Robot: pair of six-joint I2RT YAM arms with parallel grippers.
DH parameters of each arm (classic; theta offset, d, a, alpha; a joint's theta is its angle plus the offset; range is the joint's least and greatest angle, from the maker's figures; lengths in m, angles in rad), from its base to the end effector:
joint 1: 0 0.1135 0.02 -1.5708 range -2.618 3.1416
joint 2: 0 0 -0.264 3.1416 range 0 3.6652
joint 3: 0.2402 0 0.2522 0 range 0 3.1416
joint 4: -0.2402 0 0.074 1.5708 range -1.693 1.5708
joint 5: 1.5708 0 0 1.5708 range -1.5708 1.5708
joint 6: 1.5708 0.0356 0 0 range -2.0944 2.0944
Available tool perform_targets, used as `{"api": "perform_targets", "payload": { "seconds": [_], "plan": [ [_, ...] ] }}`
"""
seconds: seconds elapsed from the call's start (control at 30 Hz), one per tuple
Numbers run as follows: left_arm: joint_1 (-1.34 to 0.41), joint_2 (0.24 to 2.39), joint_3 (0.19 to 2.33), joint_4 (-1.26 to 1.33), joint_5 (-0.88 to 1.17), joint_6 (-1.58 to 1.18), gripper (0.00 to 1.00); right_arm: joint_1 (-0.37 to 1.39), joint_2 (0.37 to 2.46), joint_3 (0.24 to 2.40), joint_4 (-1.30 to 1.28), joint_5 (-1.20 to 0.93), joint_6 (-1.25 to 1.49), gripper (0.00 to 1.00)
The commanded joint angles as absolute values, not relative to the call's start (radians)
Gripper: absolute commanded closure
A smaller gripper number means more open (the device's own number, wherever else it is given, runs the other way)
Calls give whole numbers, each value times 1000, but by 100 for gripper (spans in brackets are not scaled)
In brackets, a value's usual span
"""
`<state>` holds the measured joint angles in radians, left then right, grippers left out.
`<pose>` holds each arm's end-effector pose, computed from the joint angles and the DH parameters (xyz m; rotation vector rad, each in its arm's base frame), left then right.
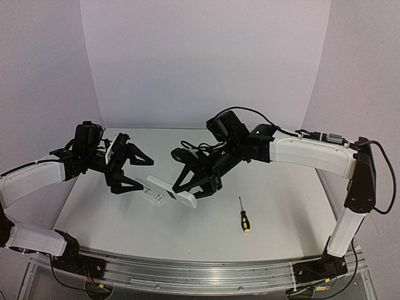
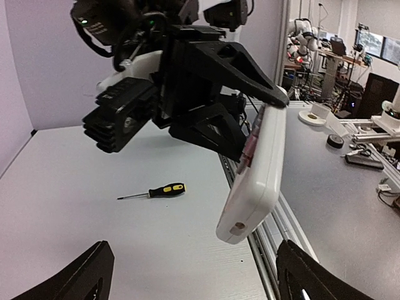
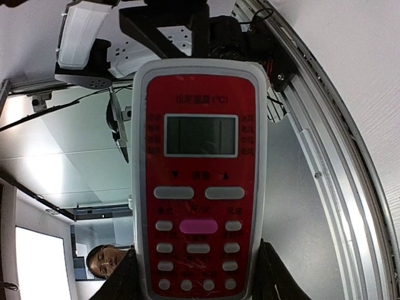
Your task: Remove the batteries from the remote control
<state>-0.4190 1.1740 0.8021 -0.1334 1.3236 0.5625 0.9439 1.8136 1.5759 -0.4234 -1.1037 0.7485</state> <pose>0.2055 -0.1293 0.2838 1.4808 1.1245 -1.2415 0.2129 0.3480 0.3151 0.8957 -2.1782 -1.7461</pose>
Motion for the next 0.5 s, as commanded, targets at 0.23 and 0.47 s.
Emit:
{"api": "perform_targets", "payload": {
  "seconds": [0.23, 0.47],
  "plan": [
    [-469, 1149, 891, -215, 1530, 708, 28, 950, 1893, 1639, -152, -1197, 980, 100],
    [-489, 1184, 910, -217, 1524, 690, 45, 958, 1896, 1641, -36, -1190, 1033, 100]
  ]
}}
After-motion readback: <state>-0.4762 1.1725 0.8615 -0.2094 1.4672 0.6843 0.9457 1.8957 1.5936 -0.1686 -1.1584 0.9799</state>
